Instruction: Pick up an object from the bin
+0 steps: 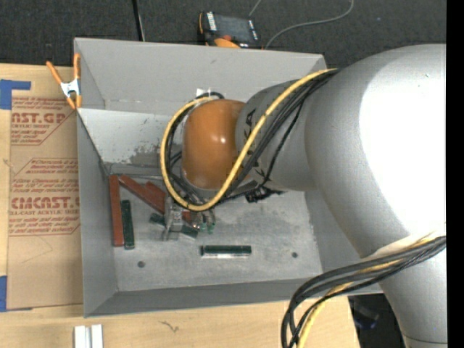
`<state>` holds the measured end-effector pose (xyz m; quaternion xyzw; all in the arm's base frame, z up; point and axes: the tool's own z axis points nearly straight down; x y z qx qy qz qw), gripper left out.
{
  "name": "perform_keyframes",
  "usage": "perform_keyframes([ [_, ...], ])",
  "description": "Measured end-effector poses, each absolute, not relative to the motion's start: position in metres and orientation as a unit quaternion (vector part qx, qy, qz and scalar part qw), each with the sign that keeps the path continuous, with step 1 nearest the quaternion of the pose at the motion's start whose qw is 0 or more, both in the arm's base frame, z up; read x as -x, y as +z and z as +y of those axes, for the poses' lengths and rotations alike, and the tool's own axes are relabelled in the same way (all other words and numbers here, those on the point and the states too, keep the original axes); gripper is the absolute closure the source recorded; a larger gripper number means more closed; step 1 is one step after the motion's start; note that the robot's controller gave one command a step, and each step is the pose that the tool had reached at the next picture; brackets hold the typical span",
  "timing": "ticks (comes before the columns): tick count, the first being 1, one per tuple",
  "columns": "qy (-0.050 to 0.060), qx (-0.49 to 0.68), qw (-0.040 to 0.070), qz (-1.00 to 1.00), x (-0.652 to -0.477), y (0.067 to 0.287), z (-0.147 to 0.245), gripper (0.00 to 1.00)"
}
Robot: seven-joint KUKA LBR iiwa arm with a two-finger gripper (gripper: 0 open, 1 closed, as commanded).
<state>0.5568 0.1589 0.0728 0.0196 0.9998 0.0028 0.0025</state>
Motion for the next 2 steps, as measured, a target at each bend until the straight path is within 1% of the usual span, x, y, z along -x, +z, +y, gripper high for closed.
perform_keyframes([
  [1,0.001,-0.02,0.0,1.0,-0.555,0.07,0.157,0.0],
  [2,0.001,-0.077,0.001,0.997,-0.557,0.071,0.13,0.0],
])
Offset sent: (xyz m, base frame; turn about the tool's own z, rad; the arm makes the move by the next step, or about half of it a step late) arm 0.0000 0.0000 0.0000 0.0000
